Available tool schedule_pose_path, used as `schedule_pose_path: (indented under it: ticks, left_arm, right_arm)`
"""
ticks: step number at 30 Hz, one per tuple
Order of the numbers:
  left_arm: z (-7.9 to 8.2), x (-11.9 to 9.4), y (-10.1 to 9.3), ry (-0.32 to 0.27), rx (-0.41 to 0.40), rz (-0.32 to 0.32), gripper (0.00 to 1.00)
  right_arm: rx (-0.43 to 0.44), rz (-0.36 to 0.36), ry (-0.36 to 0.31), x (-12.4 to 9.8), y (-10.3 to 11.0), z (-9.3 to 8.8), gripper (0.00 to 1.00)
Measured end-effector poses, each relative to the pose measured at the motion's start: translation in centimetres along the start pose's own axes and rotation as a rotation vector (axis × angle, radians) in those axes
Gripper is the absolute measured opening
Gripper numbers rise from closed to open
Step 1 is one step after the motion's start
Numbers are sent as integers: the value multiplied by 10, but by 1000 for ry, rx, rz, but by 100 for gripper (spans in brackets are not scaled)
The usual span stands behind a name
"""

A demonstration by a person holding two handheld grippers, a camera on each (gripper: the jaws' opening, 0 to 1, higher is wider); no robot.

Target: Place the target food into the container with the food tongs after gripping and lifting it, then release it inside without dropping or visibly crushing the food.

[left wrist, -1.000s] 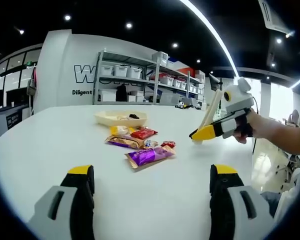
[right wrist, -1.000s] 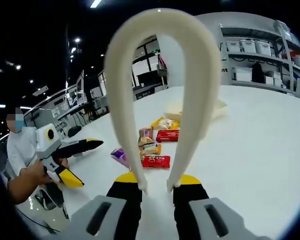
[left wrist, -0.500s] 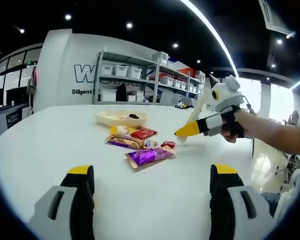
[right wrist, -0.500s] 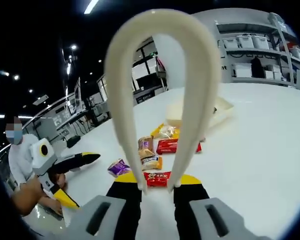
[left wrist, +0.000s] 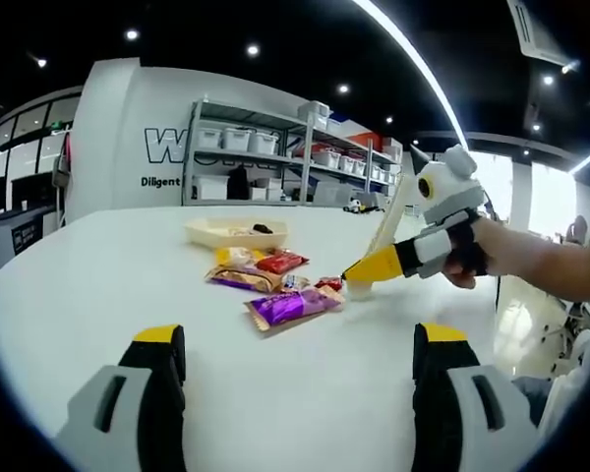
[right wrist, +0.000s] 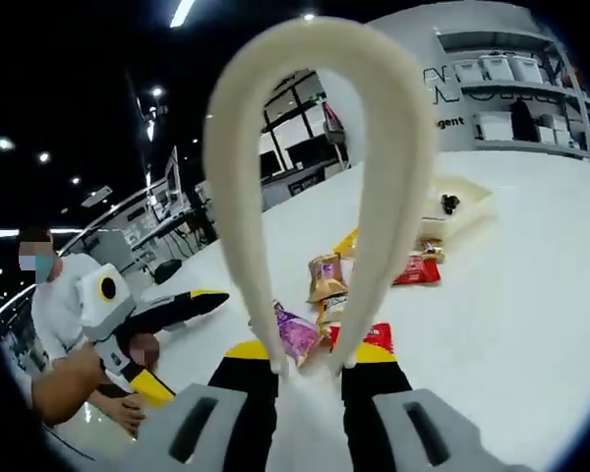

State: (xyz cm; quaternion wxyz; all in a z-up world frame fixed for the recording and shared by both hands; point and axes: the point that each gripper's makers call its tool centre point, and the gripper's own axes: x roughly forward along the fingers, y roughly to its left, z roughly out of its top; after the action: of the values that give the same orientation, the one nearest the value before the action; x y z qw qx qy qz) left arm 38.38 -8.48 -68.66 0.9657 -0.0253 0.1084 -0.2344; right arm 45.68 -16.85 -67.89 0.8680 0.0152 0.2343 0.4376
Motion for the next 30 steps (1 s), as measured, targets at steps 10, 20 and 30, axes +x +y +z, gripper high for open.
schedule_pose_path:
  ticks: [10, 20, 30]
  left_arm:
    - [1, -1, -1, -6, -8, -6, 95]
    - [6, -4, 2, -43, 3, 14, 95]
    - [5, -4, 1, -35, 5, 9, 95]
  right_arm:
    - [32, 4, 43, 14, -7, -5, 19]
    - [35, 48, 60, -2, 25, -10, 19]
    - [-117, 169, 61, 10, 21, 16, 20]
